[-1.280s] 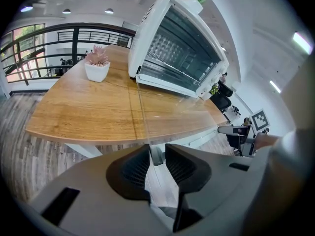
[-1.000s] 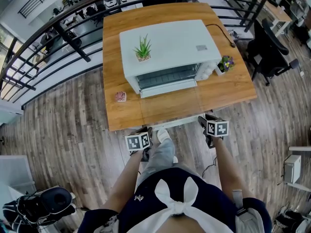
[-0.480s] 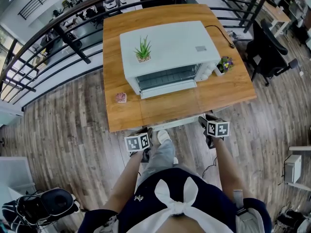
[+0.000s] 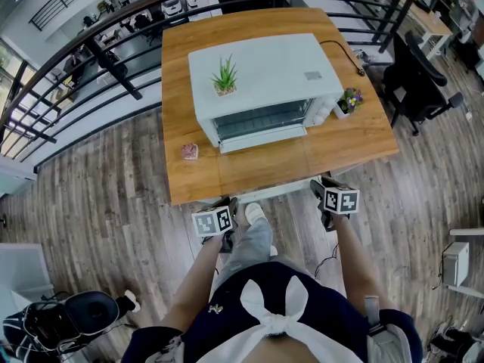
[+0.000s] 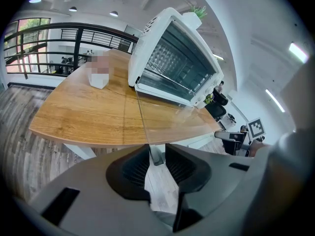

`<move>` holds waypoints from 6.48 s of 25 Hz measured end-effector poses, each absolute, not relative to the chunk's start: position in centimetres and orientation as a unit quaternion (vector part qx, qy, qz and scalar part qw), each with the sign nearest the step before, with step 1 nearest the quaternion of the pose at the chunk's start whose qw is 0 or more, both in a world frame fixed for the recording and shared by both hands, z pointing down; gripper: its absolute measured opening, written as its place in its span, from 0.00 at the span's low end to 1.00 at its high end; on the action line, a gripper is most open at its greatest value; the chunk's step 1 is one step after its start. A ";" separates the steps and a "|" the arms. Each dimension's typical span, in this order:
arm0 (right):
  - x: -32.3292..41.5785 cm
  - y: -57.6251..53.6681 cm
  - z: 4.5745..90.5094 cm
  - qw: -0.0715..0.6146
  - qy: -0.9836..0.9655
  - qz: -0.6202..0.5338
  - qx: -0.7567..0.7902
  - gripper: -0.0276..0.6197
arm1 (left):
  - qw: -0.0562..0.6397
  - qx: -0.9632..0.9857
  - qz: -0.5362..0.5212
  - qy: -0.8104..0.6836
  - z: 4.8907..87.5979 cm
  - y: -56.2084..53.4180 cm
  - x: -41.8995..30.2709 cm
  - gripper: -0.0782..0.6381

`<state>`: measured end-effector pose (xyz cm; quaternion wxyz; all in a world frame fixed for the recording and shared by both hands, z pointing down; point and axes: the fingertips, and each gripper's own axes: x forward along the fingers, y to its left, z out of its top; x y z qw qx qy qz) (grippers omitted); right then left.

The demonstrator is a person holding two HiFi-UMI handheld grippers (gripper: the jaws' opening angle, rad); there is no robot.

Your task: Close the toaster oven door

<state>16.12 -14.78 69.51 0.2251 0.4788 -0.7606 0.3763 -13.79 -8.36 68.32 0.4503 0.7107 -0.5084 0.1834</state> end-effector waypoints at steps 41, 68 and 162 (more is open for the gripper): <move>16.1 -15.1 66.0 0.184 -0.775 0.357 0.487 0.33 | 0.447 0.699 0.129 -0.543 65.0 -8.7 -14.1 0.26; 15.9 -15.5 64.3 0.165 -0.788 0.339 0.487 0.33 | 0.455 0.699 0.086 -0.545 63.4 -9.0 -14.4 0.26; 14.4 -16.8 60.0 0.122 -0.815 0.296 0.483 0.17 | 0.433 0.734 -0.011 -0.523 56.3 -12.3 -15.2 0.26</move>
